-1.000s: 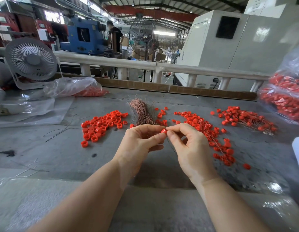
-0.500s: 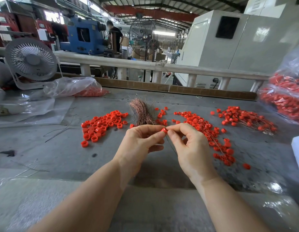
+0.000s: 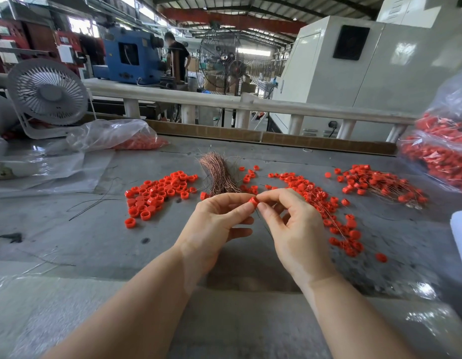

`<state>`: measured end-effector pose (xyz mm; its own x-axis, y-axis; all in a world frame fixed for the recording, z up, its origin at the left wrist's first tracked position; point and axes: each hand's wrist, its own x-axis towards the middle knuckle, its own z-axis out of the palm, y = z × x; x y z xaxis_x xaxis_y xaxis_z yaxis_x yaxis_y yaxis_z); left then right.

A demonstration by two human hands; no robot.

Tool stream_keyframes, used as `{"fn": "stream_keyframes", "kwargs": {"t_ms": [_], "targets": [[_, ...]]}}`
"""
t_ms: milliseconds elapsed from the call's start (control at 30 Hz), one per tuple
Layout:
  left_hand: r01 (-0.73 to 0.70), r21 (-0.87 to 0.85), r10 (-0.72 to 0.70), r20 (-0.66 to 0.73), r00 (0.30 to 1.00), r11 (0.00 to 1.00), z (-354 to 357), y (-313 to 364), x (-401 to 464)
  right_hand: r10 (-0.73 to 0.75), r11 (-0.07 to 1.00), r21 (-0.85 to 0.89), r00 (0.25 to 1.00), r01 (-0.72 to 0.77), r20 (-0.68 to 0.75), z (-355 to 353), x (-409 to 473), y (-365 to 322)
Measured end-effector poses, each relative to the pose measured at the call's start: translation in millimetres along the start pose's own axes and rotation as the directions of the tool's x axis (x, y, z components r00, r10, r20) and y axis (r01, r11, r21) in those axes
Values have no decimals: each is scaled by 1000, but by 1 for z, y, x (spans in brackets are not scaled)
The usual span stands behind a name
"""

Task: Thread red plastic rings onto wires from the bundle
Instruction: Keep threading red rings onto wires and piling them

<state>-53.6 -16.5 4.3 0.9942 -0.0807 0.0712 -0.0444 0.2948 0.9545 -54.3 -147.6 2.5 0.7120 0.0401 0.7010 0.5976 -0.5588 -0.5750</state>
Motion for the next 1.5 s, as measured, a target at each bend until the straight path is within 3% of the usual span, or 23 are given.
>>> {"fn": "stream_keyframes", "kwargs": {"t_ms": [167,667,833,1033,1200,1500], "targets": [[3,12,-4,4,1000,1000,-1,-1,1,-47,998,-38,999,48,10,-1,0,-1],[19,9,-19,35,999,1000,-1,1,0,34,999,16,998,-35,51,2,-1,-2],[67,-79,-65,34,997,995,-2,2,-1,-6,999,37,1000,5,23,1,-2,-2],[86,-71,-82,66,995,994,-3,2,-1,-80,995,-60,997,82,22,1,-3,-2],[93,-86,-88,59,994,992,-5,1,0,-96,995,-37,995,97,23,1,-2,-1],[82,-136,-69,103,992,987,-4,-1,0,-20,999,43,1000,19,13,2,0,2]]}}
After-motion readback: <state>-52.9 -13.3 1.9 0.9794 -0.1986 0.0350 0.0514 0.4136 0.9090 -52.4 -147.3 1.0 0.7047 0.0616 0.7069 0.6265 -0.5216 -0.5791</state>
